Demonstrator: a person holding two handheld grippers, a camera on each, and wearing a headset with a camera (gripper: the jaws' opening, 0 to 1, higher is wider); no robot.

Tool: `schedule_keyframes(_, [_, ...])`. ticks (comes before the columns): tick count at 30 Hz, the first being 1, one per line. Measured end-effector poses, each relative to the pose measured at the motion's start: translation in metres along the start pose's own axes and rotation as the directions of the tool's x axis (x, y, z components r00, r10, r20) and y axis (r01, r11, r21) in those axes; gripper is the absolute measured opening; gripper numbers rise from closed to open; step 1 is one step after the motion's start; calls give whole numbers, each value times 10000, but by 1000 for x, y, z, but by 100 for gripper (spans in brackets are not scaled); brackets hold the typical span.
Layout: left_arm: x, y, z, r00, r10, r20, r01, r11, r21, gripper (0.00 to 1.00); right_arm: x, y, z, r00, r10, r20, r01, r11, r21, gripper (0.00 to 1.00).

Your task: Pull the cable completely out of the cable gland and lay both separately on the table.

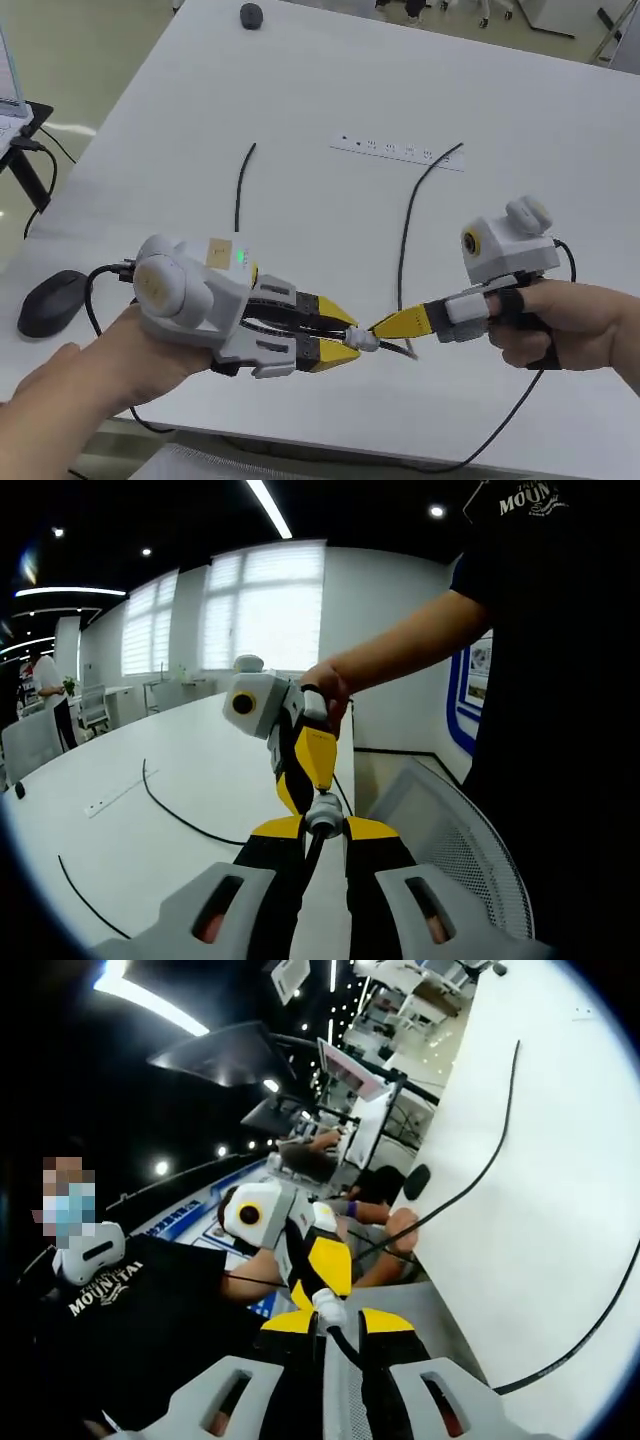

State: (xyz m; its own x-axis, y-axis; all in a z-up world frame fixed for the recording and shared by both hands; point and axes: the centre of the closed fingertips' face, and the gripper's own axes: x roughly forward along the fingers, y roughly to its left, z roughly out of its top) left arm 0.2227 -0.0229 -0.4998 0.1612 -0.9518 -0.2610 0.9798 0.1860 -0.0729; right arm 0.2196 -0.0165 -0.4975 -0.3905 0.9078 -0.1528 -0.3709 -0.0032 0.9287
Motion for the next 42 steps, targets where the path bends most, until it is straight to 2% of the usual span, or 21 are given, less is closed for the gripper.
schedule_keyframes(3, [1, -1, 2, 10000, -80, -1, 80, 9999, 84, 15, 4, 7, -6, 9987, 332, -394, -329, 9994, 71, 10])
schedule_keyframes(9, [3, -3, 2, 9996, -262, -58, 263, 9993, 248, 15, 5, 6, -9, 9962, 394, -772, -389, 9992, 87, 10])
schedule_keyframes(12, [4, -8, 0, 9989, -431, -188, 439, 9979, 466, 15, 6, 6, -15, 9921, 261, -1225, -337, 9976, -601, 9])
schedule_keyframes(17, [3, -8, -4, 9986, -413, -325, 426, 9983, 386, 15, 10, 3, -16, 9850, -626, -1606, 233, 9714, -2362, 8])
schedule_keyframes(21, [-2, -4, -3, 9996, -245, -153, 246, 9996, 97, 15, 11, 5, -11, 9762, -1656, -1404, 966, 9104, -4023, 7])
schedule_keyframes(22, [-2, -3, -3, 9997, -211, -123, 211, 9998, 3, 15, 11, 5, -10, 9676, -2151, -1326, 1299, 8735, -4692, 7])
schedule_keyframes(24, [-4, -3, -2, 9998, -180, -2, 180, 9995, -267, 15, 11, 5, -9, 9557, -2720, -1129, 1681, 8188, -5490, 7])
schedule_keyframes(25, [-4, -1, -3, 10000, -80, 17, 81, 9992, -390, 15, 11, 3, -7, 9391, -3309, -929, 2130, 7724, -5983, 7])
schedule_keyframes(26, [-4, -1, -4, 10000, -54, 30, 56, 9987, -507, 15, 11, 3, -7, 9324, -3510, -866, 2253, 7514, -6202, 7])
schedule_keyframes(27, [-4, -1, -5, 10000, -25, 70, 29, 9980, -627, 15, 12, 2, -8, 9128, -4021, -719, 2508, 6905, -6785, 7])
schedule_keyframes(28, [-4, -1, -6, 10000, 20, 91, -14, 9975, -705, 15, 13, 0, -8, 8978, -4372, -524, 2755, 6505, -7078, 7])
schedule_keyframes(29, [-4, 0, -6, 9999, 83, 136, -71, 9964, -849, 15, 13, -1, -7, 8740, -4853, -254, 3017, 5827, -7546, 7])
schedule_keyframes(30, [-4, -1, -8, 9997, 118, 191, -97, 9939, -1096, 15, 13, -2, -8, 8590, -5120, -82, 3101, 5328, -7874, 8])
schedule_keyframes(31, [-4, -2, -8, 9997, 103, 212, -74, 9914, -1309, 15, 13, -3, -10, 8388, -5444, 94, 3089, 4615, -8316, 8])
schedule_keyframes(33, [-3, -3, -9, 9997, 176, 197, -150, 9920, -1255, 15, 12, -7, -11, 8069, -5888, 470, 3204, 3694, -8723, 8])
schedule_keyframes(34, [-3, -3, -10, 9996, 216, 165, -192, 9907, -1348, 15, 12, -8, -12, 7949, -6036, 623, 3218, 3323, -8866, 8])
schedule_keyframes(36, [-3, -3, -11, 9995, 294, 148, -269, 9890, -1457, 15, 13, -9, -12, 7701, -6288, 1075, 3222, 2380, -9163, 8])
schedule_keyframes(38, [-4, -2, -10, 9990, 374, 254, -324, 9838, -1765, 15, 13, -9, -10, 7548, -6357, 1621, 3437, 1727, -9231, 8])
schedule_keyframes(39, [-5, -2, -10, 9991, 305, 279, -245, 9809, -1930, 15, 13, -9, -11, 7558, -6323, 1703, 3459, 1648, -9237, 8])
schedule_keyframes(40, [-5, -2, -11, 9992, 295, 260, -240, 9816, -1896, 15, 13, -9, -12, 7565, -6309, 1723, 3574, 1782, -9168, 8])
schedule_keyframes(42, [-4, -1, -10, 9993, 305, 228, -253, 9794, -2004, 15, 11, -10, -10, 7459, -6306, 2141, 4013, 1690, -9002, 8])
